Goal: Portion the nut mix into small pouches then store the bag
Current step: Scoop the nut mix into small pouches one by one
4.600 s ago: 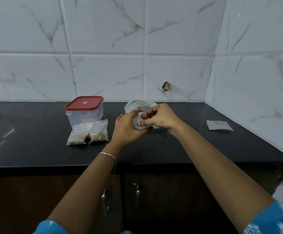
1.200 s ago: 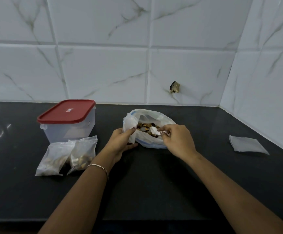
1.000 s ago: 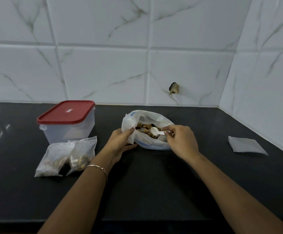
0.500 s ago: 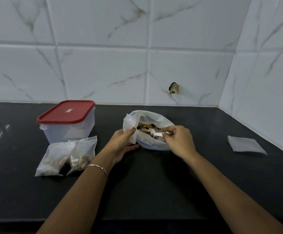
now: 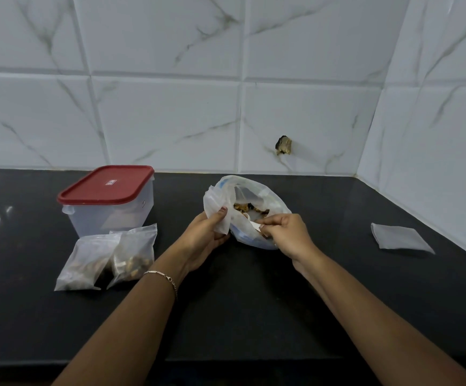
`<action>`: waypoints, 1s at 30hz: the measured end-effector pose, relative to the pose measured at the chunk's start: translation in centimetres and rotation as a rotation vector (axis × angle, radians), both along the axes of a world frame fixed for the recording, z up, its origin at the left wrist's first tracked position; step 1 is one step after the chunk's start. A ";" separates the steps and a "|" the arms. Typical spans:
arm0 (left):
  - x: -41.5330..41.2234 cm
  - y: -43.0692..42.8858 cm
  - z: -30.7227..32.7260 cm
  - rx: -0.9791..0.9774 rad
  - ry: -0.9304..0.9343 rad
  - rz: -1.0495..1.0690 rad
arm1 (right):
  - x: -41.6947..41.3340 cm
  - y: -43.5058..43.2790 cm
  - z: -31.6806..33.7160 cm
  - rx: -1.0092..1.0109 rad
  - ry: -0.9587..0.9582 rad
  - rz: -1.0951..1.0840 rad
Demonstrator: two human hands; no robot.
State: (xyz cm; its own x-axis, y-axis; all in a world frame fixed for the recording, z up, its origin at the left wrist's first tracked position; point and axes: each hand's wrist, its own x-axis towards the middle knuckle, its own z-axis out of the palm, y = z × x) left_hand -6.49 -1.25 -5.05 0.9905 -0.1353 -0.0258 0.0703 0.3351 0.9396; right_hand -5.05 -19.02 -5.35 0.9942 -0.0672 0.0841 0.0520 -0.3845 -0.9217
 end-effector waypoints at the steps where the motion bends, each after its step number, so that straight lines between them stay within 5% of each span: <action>1: 0.0 0.0 0.0 0.003 -0.003 -0.009 | 0.0 0.1 0.0 0.052 0.024 0.002; 9: -0.7 -0.4 0.3 0.183 -0.076 -0.075 | 0.1 0.0 0.8 0.366 0.269 -0.040; 15: -0.6 -0.8 -0.3 0.320 -0.151 -0.081 | -0.6 1.0 1.0 0.256 0.179 -0.001; 20: -0.5 -0.8 -0.4 0.319 -0.148 -0.085 | -0.2 1.3 0.6 0.473 0.283 -0.048; 26: -0.6 -0.4 -0.7 0.367 -0.160 0.164 | 0.1 0.7 0.7 0.603 0.290 -0.086; 30: -0.6 0.8 -1.1 0.575 -0.184 0.373 | -0.4 0.5 1.2 0.599 0.271 -0.093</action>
